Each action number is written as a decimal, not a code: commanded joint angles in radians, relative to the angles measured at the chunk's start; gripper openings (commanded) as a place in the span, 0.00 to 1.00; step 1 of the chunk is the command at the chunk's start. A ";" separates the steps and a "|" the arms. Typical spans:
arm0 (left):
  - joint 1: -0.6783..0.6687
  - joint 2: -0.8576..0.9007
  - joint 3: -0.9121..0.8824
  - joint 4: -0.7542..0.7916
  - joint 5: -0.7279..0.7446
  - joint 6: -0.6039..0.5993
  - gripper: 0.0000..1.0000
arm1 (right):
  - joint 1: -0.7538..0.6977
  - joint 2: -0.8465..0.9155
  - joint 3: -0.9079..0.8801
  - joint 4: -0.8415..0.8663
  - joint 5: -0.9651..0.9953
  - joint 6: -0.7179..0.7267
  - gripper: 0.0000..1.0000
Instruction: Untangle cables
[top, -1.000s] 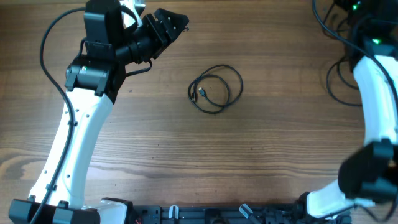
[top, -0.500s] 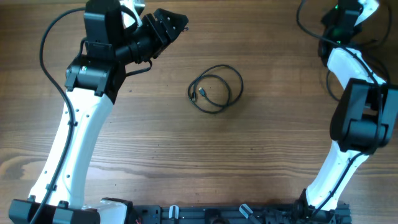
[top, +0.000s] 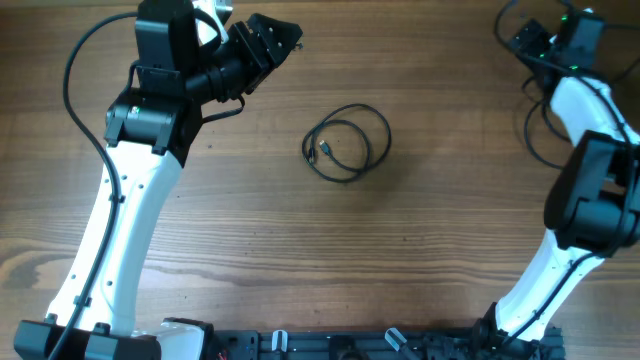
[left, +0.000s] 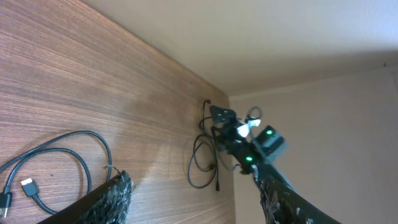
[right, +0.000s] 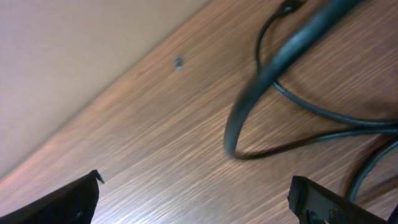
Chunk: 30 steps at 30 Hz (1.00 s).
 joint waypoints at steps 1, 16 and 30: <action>-0.002 -0.009 0.004 0.002 -0.010 0.023 0.69 | -0.040 -0.096 0.104 -0.068 -0.238 0.021 1.00; -0.018 -0.009 0.004 -0.003 -0.022 0.087 0.70 | -0.089 -0.267 0.214 -0.336 -0.482 -0.053 1.00; -0.018 -0.003 0.004 -0.276 -0.344 0.183 0.77 | 0.117 -0.265 0.147 -0.723 -0.504 -0.255 0.97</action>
